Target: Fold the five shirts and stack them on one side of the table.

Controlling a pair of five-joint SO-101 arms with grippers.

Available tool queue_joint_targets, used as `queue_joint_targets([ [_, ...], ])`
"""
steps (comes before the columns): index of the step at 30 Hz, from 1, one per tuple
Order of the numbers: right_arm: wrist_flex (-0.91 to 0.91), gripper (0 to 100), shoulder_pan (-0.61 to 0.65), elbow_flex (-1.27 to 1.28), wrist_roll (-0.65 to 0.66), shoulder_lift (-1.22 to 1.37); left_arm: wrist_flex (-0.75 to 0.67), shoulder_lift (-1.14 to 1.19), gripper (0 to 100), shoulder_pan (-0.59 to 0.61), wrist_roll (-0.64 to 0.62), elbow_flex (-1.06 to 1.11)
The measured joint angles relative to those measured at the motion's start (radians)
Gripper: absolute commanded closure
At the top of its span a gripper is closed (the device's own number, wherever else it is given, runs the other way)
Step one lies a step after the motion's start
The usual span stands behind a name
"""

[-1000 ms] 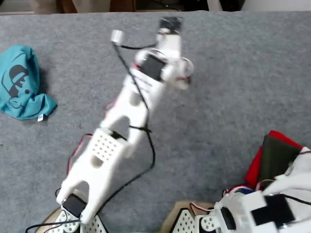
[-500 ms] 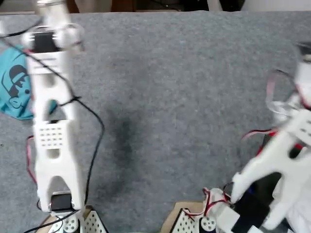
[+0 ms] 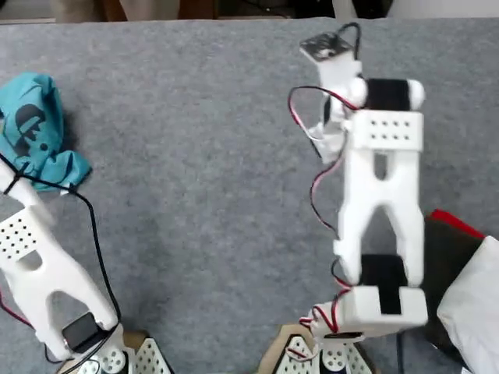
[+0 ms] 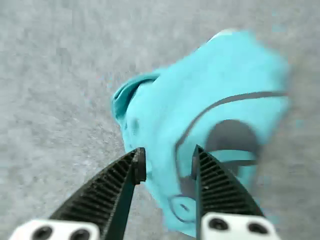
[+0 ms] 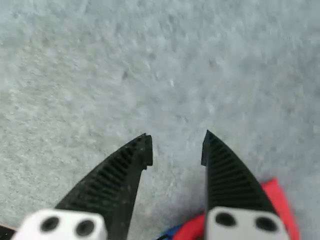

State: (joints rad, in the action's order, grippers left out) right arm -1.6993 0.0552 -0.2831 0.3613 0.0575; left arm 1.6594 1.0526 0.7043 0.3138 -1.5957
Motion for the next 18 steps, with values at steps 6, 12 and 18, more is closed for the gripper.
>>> queue_joint_targets([
  [6, -0.037, 83.0, 0.06, -0.114, -0.002, 0.11, -0.031, 0.201, 99, -0.017, 0.012, 0.002],
  [12, -0.054, 97.3, 0.054, -0.157, -0.002, 0.129, 0.046, 0.212, 98, -0.075, 0.012, -0.003],
  [18, -0.066, 99.3, 0.025, -0.157, -0.002, 0.13, 0.089, 0.146, 98, -0.123, -0.06, -0.029],
])
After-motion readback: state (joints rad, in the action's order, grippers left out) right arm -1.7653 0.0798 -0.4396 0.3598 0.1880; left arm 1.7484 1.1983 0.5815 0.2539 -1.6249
